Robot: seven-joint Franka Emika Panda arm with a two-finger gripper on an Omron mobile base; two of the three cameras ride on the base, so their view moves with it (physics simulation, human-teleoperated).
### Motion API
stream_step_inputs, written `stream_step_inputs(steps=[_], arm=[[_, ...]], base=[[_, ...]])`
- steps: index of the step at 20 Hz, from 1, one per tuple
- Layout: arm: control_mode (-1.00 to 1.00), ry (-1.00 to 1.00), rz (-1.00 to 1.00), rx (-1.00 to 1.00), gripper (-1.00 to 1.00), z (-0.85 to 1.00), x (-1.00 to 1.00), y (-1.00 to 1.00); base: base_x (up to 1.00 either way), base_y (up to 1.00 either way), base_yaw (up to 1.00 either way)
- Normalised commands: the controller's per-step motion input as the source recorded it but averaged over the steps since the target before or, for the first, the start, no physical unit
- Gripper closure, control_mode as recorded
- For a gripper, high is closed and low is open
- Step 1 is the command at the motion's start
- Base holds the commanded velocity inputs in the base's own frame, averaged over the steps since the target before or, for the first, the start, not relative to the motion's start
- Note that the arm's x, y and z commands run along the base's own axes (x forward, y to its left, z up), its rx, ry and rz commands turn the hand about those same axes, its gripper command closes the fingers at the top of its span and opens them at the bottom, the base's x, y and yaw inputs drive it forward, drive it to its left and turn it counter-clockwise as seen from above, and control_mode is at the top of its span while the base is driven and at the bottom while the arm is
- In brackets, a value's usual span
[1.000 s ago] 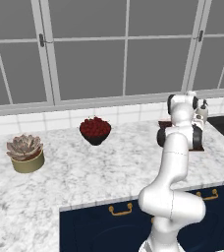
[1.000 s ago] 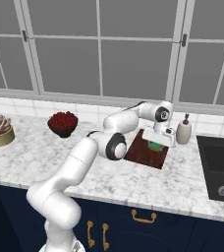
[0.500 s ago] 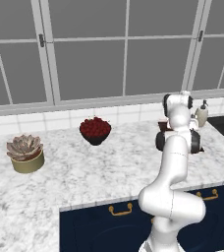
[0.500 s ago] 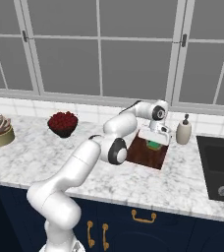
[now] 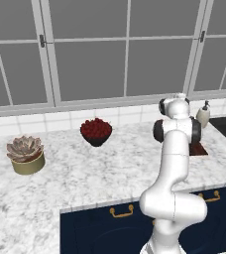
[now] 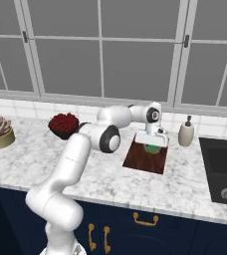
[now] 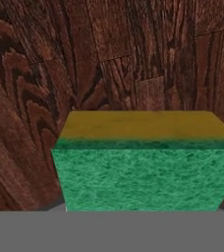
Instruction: Pick up the sponge from the counter and clean the cutting board by briefly scrubbing or pressing down on the cutting board. Once finished, release the sponge.
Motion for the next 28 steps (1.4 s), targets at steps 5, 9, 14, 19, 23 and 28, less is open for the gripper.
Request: stream_step_inputs(steps=[5,9,14,19,23,28], arm=[[-1.00,-0.27,0.14,0.00,1.00,-0.83,-1.00,0.29],[-1.00,-0.30,0.13,0.00,1.00,-0.89,-1.00,0.41],[-1.00,-0.06,0.06,0.01,1.00,0.65,-0.50,0.45],[-1.00,-0.01,0.14,0.00,1.00,0.91,0.00,0.78],[-1.00,-0.01,0.13,0.00,1.00,-0.12,0.04,1.00],[-1.00,0.00,0.07,0.00,1.00,-0.37,0.28,1.00]], base=[[0.00,0.00,0.00],[0.00,0.00,0.00],[0.00,0.00,0.00],[0.00,0.00,0.00],[0.00,0.00,0.00],[0.00,0.00,0.00]])
